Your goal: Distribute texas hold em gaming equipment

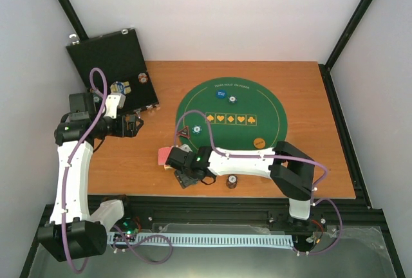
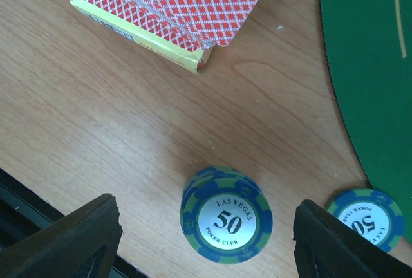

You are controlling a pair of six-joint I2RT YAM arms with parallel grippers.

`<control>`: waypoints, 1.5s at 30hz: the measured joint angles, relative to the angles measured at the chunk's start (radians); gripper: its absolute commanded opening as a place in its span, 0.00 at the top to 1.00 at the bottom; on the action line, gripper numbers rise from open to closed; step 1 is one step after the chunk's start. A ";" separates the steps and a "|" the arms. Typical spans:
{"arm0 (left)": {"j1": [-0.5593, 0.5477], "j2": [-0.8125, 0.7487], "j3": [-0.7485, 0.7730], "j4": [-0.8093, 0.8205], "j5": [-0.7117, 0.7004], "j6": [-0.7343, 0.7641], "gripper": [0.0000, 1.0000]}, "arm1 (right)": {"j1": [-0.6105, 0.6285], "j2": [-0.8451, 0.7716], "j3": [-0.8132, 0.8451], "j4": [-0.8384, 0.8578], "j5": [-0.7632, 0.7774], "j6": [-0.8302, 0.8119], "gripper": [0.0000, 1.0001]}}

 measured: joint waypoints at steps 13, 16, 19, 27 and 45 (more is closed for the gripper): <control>0.000 0.000 0.000 -0.001 0.000 0.000 0.00 | -0.020 0.014 -0.061 0.035 -0.024 0.000 0.36; 0.000 0.000 0.000 -0.002 0.000 0.000 0.00 | -0.020 0.016 -0.061 0.045 -0.026 -0.003 0.38; 0.000 0.000 0.001 -0.003 0.000 0.000 0.00 | -0.021 0.021 -0.063 0.053 -0.030 -0.004 0.41; 0.000 0.000 0.001 -0.008 -0.007 0.000 0.00 | -0.023 0.027 -0.079 0.069 -0.047 -0.001 0.53; 0.000 0.000 0.010 -0.009 -0.010 0.000 0.00 | -0.023 0.027 -0.077 0.068 -0.048 0.000 0.77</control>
